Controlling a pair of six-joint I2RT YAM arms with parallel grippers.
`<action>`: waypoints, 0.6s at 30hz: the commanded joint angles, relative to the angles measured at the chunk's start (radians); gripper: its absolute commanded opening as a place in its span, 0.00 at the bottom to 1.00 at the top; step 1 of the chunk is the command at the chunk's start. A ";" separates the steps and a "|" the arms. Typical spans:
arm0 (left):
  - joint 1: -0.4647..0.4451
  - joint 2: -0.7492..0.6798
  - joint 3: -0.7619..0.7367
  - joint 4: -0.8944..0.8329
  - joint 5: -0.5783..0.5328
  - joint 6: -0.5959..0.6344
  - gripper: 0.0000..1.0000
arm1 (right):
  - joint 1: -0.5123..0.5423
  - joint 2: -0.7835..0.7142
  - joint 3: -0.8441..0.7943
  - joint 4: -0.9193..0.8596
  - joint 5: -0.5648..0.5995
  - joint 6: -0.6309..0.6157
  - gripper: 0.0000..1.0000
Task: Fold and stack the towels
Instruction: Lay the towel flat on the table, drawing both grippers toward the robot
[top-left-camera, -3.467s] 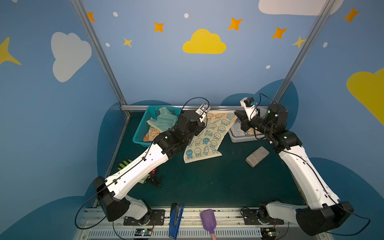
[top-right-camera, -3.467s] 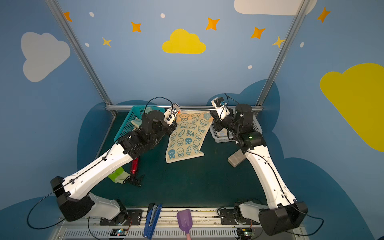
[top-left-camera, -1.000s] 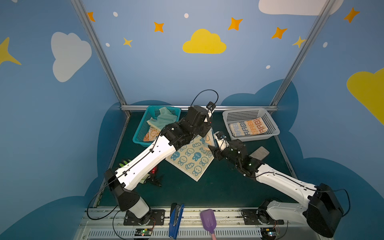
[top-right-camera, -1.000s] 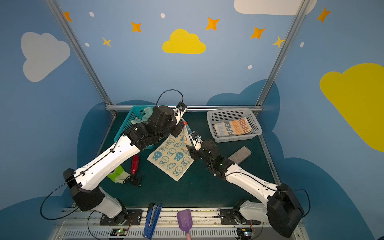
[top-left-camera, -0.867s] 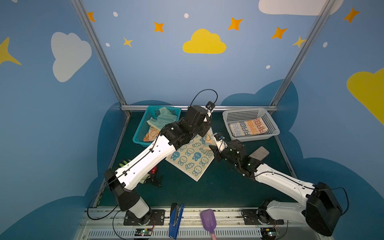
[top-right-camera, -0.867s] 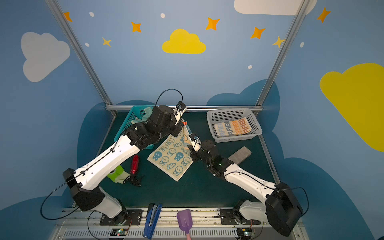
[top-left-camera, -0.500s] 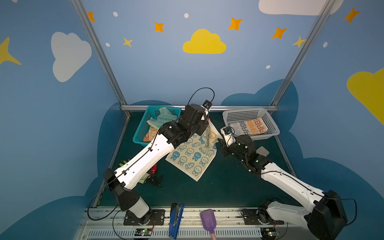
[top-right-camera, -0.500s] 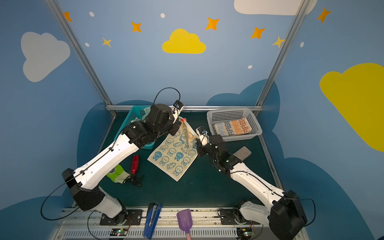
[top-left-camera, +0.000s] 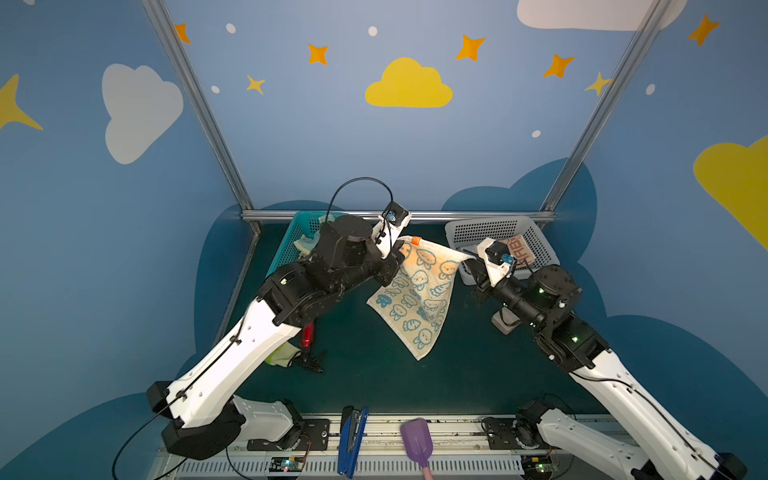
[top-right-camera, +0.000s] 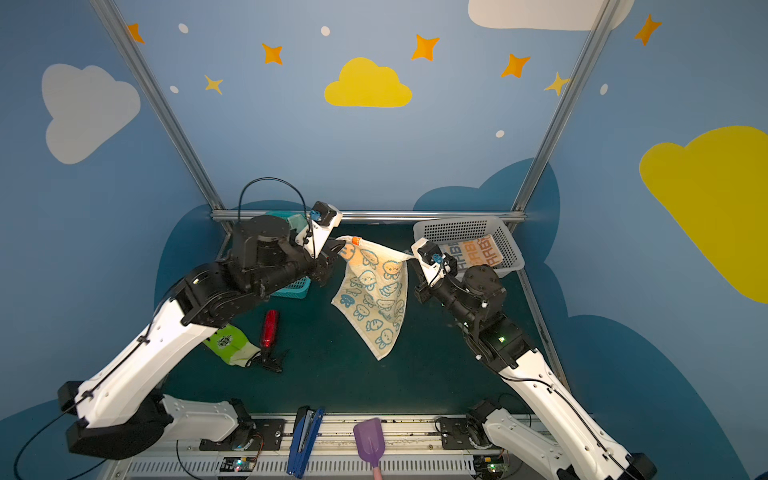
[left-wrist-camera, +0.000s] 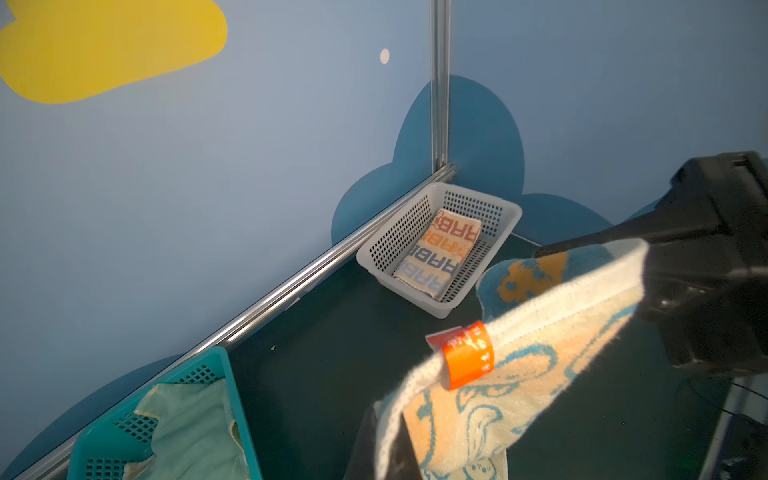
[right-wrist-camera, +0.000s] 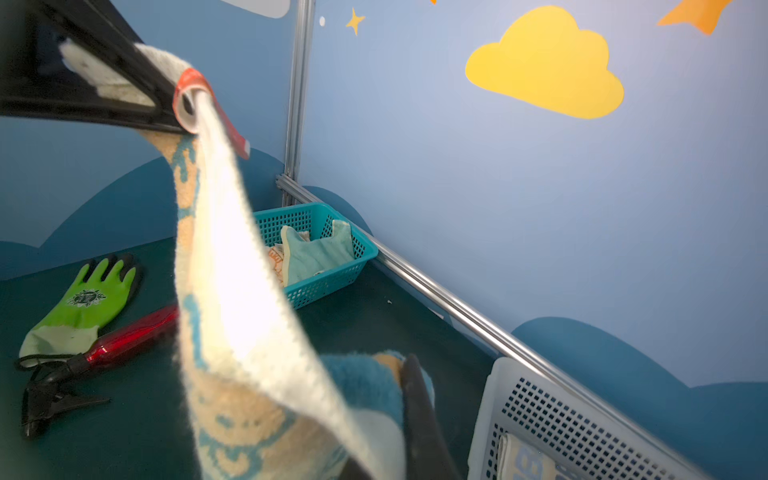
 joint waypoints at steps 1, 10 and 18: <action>-0.028 -0.043 -0.013 -0.029 0.023 -0.038 0.04 | 0.011 -0.054 0.057 -0.123 -0.064 -0.070 0.00; -0.083 -0.088 -0.035 -0.029 -0.073 -0.102 0.04 | 0.023 -0.108 0.102 -0.140 -0.009 -0.083 0.00; -0.054 -0.053 -0.108 0.107 -0.339 -0.036 0.04 | 0.022 0.022 0.137 -0.092 0.084 -0.123 0.00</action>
